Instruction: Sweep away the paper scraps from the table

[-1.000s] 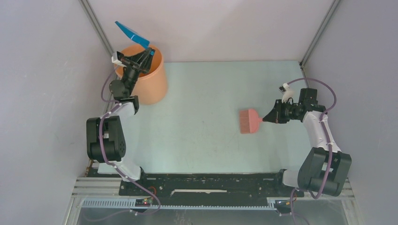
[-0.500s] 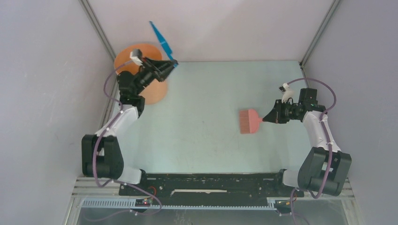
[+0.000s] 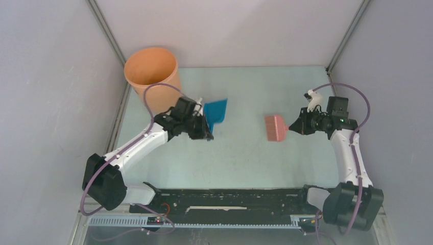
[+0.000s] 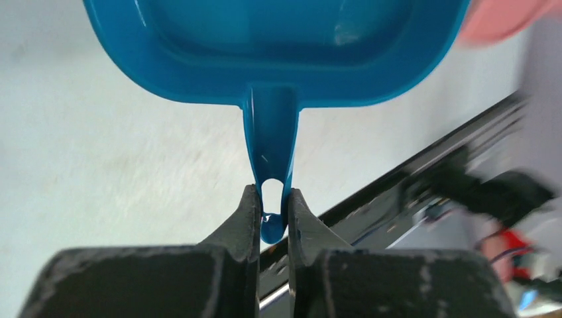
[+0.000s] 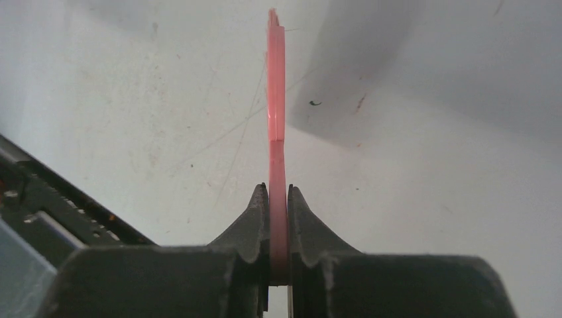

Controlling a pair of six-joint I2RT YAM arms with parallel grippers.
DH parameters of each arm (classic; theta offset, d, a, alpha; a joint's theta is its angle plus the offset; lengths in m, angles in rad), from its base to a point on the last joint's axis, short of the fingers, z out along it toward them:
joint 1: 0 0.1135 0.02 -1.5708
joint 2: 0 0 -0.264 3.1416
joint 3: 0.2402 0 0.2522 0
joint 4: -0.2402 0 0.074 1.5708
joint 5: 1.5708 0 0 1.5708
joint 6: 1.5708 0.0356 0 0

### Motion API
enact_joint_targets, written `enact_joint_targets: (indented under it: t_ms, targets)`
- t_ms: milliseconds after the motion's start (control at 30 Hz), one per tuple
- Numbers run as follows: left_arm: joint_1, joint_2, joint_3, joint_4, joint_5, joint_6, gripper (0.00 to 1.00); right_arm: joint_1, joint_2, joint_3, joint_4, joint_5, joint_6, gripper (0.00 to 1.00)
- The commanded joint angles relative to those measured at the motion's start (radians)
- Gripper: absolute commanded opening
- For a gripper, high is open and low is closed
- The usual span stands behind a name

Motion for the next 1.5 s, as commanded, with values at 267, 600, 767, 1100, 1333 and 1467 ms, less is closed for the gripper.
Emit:
enact_joint_targets:
  t_ms: [267, 600, 767, 1100, 1333, 1467]
  targets:
    - [-0.353, 0.129, 0.033, -0.446, -0.428, 0.179, 0.12, 0.234, -0.368, 0.028, -0.079, 0.553, -0.375, 0.0]
    - [-0.369, 0.256, 0.045, -0.333, -0.327, 0.187, 0.25, 0.616, -0.467, -0.269, 0.071, 0.97, -0.549, 0.02]
    - [-0.378, 0.29, 0.057, -0.339, -0.333, 0.193, 0.35, 0.783, -0.408, -0.328, 0.074, 1.04, -0.441, 0.26]
    - [-0.382, 0.107, 0.11, -0.414, -0.402, 0.241, 0.58, 0.608, -0.568, -0.157, -0.071, 0.518, -0.251, 1.0]
    - [-0.38, -0.023, 0.152, -0.392, -0.63, 0.347, 0.75, 0.388, -0.532, -0.157, 0.083, 0.354, 0.013, 1.0]
    - [-0.372, -0.112, 0.115, -0.291, -0.75, 0.401, 0.99, 0.307, -0.396, -0.157, 0.147, 0.338, 0.191, 1.0]
